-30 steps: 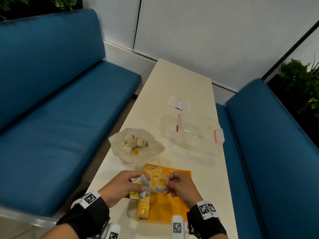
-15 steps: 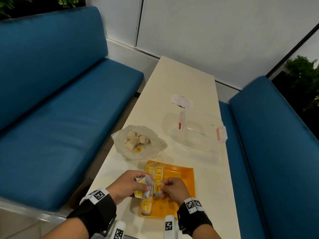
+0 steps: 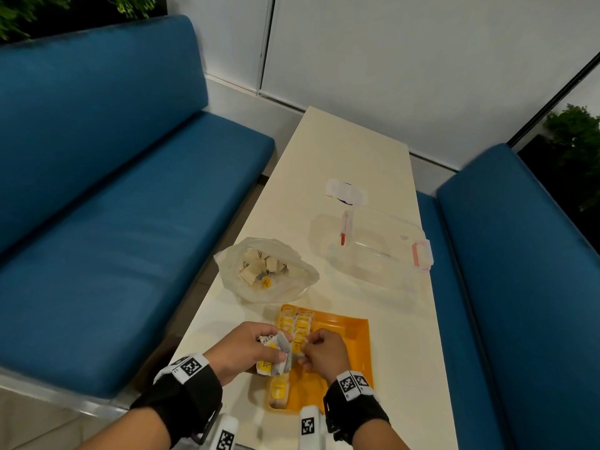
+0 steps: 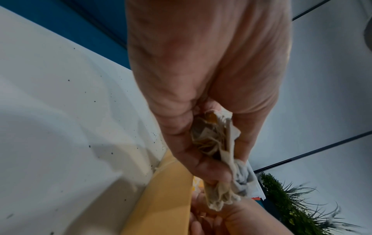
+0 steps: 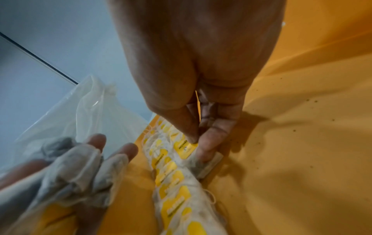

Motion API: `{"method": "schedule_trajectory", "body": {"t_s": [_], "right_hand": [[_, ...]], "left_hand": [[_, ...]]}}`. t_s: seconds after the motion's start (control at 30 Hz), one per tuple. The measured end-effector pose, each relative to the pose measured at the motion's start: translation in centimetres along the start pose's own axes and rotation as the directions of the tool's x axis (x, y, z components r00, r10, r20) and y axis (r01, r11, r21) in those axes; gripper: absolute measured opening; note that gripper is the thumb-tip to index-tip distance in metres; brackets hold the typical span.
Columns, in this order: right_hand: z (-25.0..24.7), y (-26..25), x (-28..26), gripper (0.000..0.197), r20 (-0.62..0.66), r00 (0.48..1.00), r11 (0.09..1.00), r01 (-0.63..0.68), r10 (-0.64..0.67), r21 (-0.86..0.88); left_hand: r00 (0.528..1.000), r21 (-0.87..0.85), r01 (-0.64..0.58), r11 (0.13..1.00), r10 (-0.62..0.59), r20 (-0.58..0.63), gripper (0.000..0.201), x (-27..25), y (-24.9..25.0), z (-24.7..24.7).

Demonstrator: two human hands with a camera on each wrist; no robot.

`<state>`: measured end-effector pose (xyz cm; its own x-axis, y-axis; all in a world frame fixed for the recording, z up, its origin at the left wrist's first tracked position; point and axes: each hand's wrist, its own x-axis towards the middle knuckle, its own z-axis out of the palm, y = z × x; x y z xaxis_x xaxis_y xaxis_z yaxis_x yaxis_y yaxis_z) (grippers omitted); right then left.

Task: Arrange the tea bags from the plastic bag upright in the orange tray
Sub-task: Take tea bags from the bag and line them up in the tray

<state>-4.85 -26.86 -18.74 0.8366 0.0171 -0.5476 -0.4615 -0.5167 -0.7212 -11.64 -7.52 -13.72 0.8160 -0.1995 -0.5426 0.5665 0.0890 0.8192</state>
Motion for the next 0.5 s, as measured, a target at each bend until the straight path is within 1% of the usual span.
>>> {"method": "schedule_trajectory", "body": {"t_s": [0.1, 0.2, 0.27, 0.3, 0.33, 0.4, 0.43, 0.5], "right_hand": [[0.3, -0.1, -0.1, 0.014, -0.02, 1.0, 1.0, -0.01, 0.01, -0.016], [0.3, -0.5, -0.6, 0.015, -0.055, 0.998, 0.999, -0.02, 0.018, -0.033], [-0.2, -1.0, -1.1, 0.016, -0.135, 0.989, 0.991, 0.041, -0.058, -0.127], [-0.6, -1.4, -1.5, 0.017, -0.159, 0.98, 0.985, 0.095, -0.118, -0.146], [-1.1, -1.9, -2.1, 0.017, -0.154, 0.971, 0.979, 0.165, -0.183, -0.124], [-1.9, -3.2, -3.9, 0.015, -0.089, 0.949, 0.953, 0.301, -0.303, -0.028], [-2.1, -4.0, -5.0, 0.015, -0.038, 0.938, 0.938, 0.346, -0.345, 0.015], [-2.3, -5.4, -7.3, 0.02, 0.07, 0.916, 0.918, 0.389, -0.394, 0.083]], "left_hand": [[1.0, -0.031, 0.009, 0.999, -0.008, 0.011, 0.028, -0.1, 0.1, -0.1], [1.0, -0.123, 0.022, 0.992, -0.02, 0.02, 0.028, -0.2, 0.4, -0.2], [1.0, -0.199, 0.027, 0.98, -0.024, 0.017, 0.03, -0.3, 0.7, -0.3], [1.0, -0.234, 0.029, 0.972, -0.026, 0.013, 0.031, -0.3, 0.8, -0.3], [1.0, -0.267, 0.029, 0.963, -0.028, 0.008, 0.032, -0.3, 1.0, -0.4], [1.0, -0.333, 0.025, 0.943, -0.026, 0.0, 0.033, -0.3, 1.2, -0.3], [1.0, -0.366, 0.019, 0.931, -0.024, -0.008, 0.034, -0.2, 1.3, -0.2], [1.0, -0.421, -0.002, 0.907, -0.009, -0.025, 0.033, -0.2, 1.6, 0.1]]}}
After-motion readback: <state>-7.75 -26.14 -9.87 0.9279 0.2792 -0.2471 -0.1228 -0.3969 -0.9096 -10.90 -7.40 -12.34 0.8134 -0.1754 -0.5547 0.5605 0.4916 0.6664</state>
